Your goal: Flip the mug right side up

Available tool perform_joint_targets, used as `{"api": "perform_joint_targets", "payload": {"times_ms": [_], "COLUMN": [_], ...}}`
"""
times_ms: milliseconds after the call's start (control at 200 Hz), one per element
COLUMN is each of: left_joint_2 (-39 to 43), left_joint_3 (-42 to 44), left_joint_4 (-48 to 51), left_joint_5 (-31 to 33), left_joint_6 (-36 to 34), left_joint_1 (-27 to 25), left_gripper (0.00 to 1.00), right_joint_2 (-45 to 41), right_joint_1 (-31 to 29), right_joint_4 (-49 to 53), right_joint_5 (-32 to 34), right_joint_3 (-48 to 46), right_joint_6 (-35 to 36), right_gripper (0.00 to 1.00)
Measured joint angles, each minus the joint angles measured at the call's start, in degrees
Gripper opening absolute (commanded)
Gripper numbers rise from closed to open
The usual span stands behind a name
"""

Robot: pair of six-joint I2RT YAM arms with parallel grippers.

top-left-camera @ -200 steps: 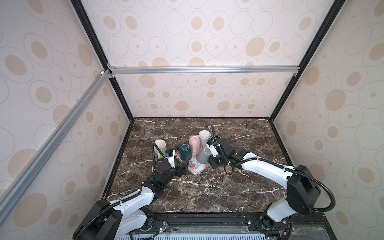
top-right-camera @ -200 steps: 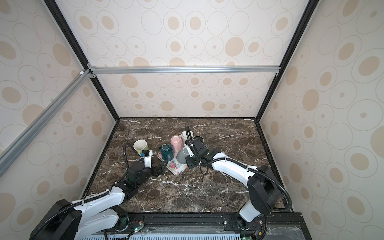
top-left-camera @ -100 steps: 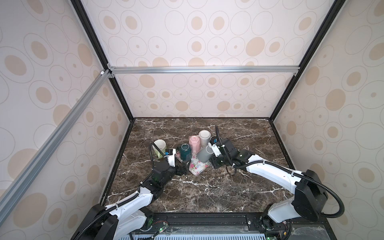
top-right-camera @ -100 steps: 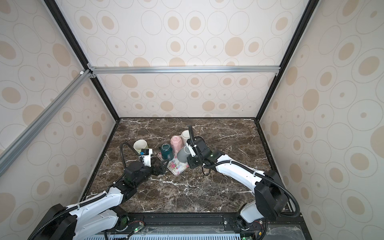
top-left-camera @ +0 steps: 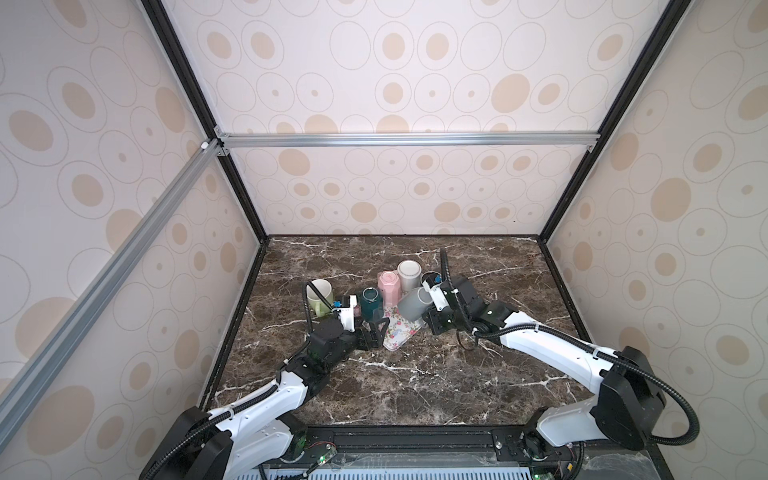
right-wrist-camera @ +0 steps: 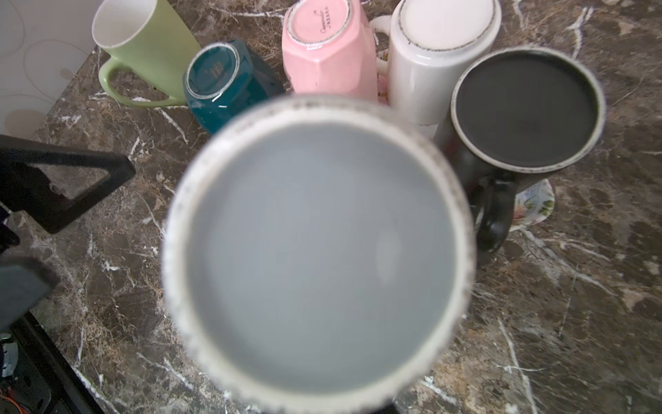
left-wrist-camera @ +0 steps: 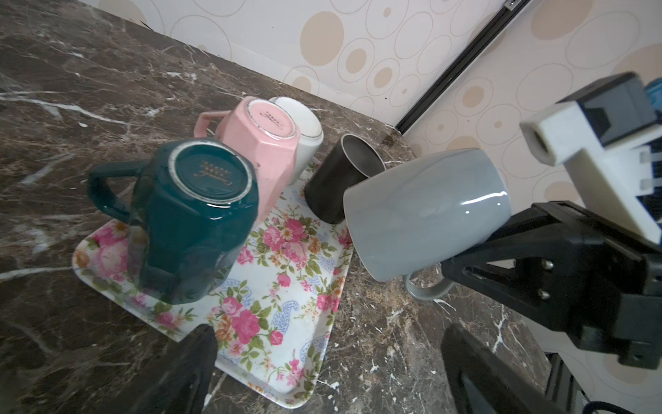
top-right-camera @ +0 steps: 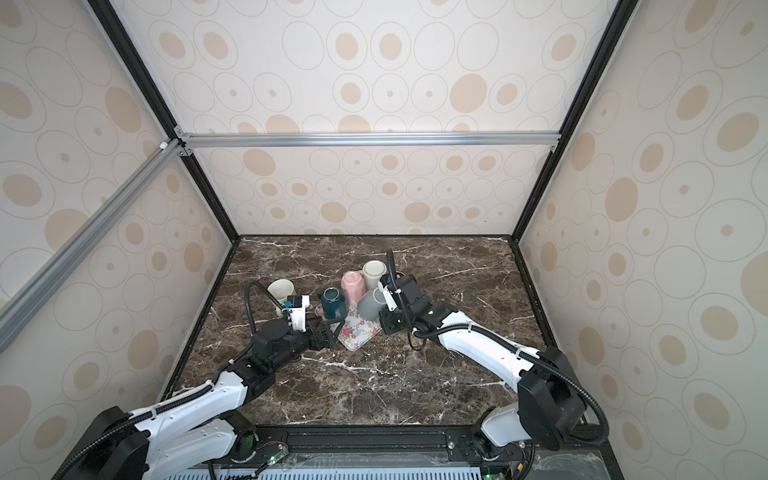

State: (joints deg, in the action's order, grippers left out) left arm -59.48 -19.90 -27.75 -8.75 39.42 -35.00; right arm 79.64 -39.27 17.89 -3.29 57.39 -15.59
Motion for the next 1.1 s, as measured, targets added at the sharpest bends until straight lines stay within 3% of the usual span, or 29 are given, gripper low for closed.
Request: {"api": "perform_joint_targets", "payload": {"times_ms": [455, 1100], "left_joint_2": [-5.5, -10.0], "left_joint_3": [-1.4, -1.3], "left_joint_4": [-4.1, -14.1], "left_joint_5": [0.4, -0.1], "left_joint_6": [6.1, 13.9], "left_joint_1": [-9.2, -10.1], "left_gripper": [0.98, 0.98], "right_joint_2": [-4.4, -7.8], "right_joint_1": [3.1, 6.0], "right_joint_4": [-2.0, -6.8], "right_joint_5": [-1.7, -7.9], "right_joint_3": [-3.0, -7.5], "right_joint_6": [-2.5, -7.1], "right_gripper": [0.0, 0.0]}}
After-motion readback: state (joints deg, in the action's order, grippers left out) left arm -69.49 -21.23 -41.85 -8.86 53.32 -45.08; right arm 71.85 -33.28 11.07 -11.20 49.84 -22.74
